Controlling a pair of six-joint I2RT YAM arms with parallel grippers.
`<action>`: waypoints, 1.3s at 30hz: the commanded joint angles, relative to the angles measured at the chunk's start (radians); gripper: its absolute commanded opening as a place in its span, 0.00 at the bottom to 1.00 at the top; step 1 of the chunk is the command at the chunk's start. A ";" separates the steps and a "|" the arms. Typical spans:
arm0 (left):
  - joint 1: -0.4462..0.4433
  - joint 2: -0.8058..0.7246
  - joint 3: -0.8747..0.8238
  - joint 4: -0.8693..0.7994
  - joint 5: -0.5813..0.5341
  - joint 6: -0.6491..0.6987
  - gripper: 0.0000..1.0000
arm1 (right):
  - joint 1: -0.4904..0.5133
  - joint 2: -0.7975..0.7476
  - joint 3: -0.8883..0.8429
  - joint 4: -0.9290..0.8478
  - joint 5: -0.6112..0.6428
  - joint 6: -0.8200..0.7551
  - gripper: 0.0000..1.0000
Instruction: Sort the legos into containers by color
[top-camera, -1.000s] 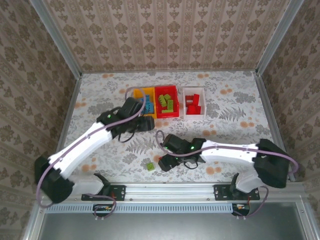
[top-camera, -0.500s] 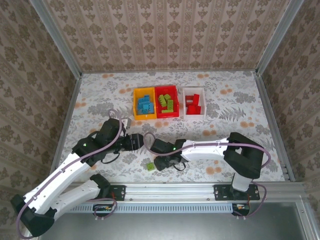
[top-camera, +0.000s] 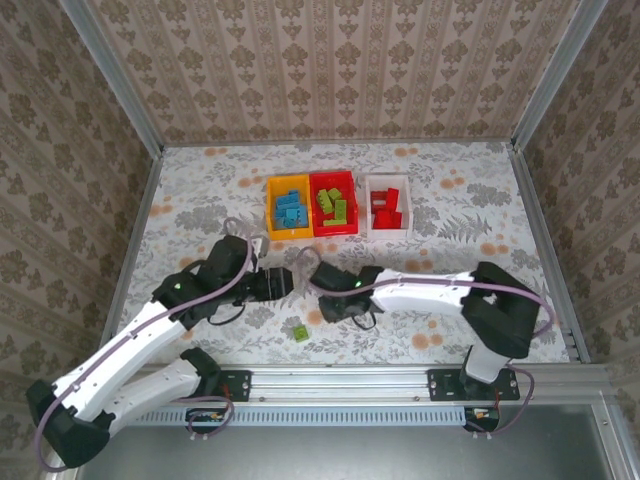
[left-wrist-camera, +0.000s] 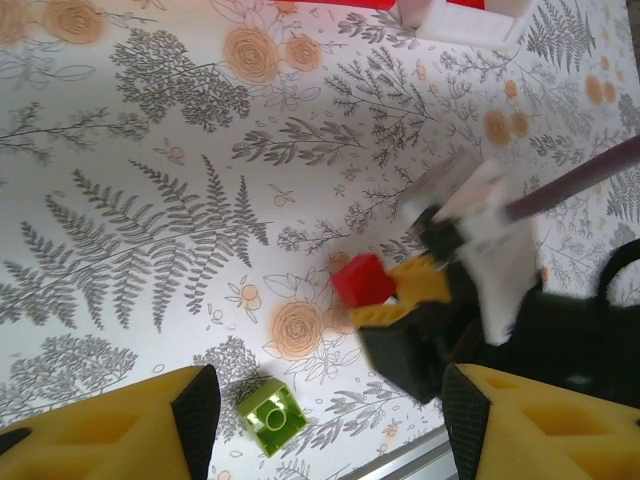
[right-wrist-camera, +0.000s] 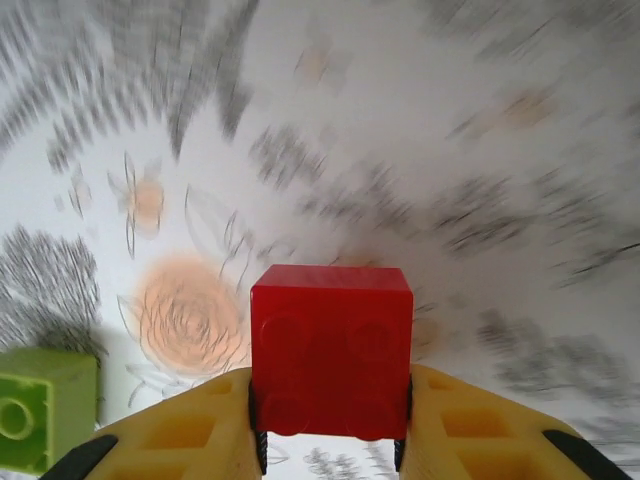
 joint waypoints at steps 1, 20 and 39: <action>-0.013 0.079 0.074 0.089 0.030 0.023 0.63 | -0.117 -0.135 0.004 -0.069 0.036 -0.033 0.33; -0.091 0.575 0.499 0.244 0.063 0.157 0.65 | -0.717 0.214 0.430 -0.186 -0.108 -0.150 0.32; -0.108 0.652 0.578 0.129 -0.018 0.166 0.71 | -0.719 0.173 0.452 -0.182 -0.152 -0.120 0.63</action>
